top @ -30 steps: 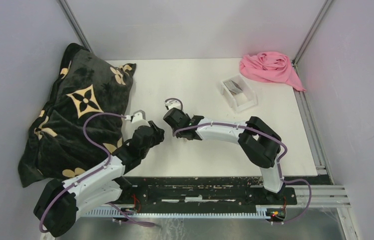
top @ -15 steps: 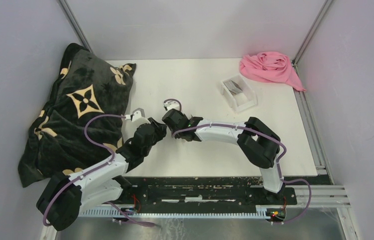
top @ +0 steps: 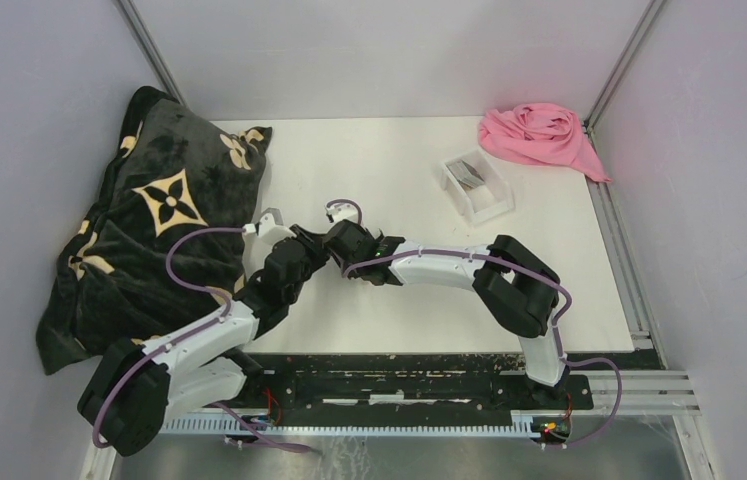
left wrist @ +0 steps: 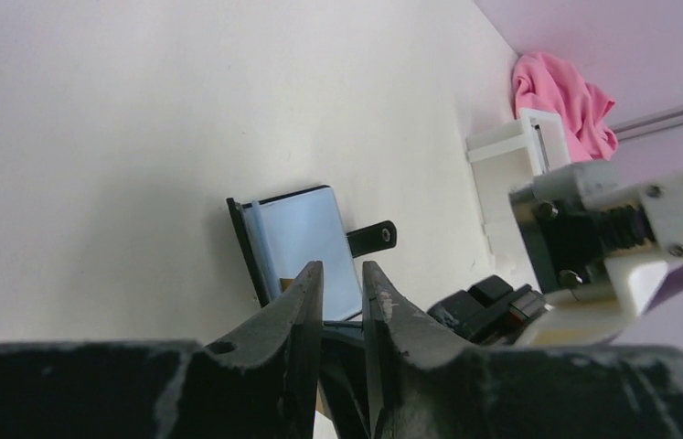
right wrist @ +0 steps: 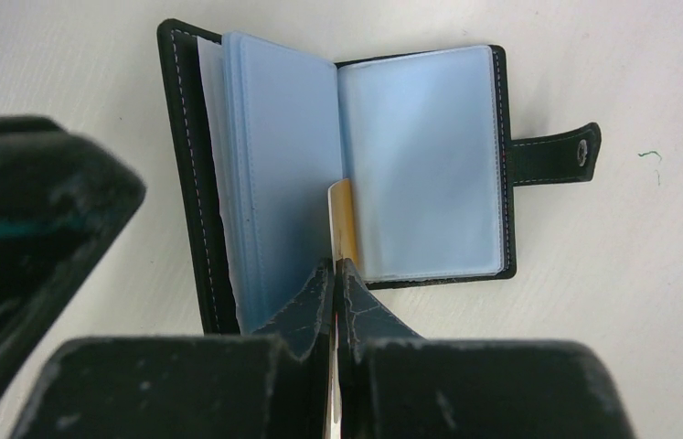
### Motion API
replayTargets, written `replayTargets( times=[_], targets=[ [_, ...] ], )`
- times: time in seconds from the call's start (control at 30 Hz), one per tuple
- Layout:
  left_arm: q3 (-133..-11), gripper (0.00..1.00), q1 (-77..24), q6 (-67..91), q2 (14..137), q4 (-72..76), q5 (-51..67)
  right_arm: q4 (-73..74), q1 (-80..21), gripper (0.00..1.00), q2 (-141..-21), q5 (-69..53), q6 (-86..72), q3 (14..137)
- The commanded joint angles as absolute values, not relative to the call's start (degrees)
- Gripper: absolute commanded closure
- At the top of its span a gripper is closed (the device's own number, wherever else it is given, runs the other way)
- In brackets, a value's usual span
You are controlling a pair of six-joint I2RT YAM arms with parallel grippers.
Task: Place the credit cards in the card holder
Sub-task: Adjust the card holder at the center of the board.
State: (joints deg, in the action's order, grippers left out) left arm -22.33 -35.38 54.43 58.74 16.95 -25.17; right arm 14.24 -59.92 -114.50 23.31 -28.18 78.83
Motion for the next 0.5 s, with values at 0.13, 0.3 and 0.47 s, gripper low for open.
replayTargets(
  times=[0.13, 0.3, 0.47],
  targets=[
    [-23.28, 0.72, -30.83, 58.99, 65.82, 26.18, -19.85, 14.95, -60.69, 0.99, -116.78, 20.66, -30.23, 76.27],
    [-23.73, 0.72, -29.61, 60.03, 70.01, 30.29, -17.43, 14.68, -60.73, 0.99, -117.17, 20.24, -30.37, 76.18],
    [-25.56, 0.72, -29.25, 59.94, 74.17, 32.39, -15.11, 14.33, -60.71, 0.99, -117.8, 19.78, -30.67, 76.29]
  ],
)
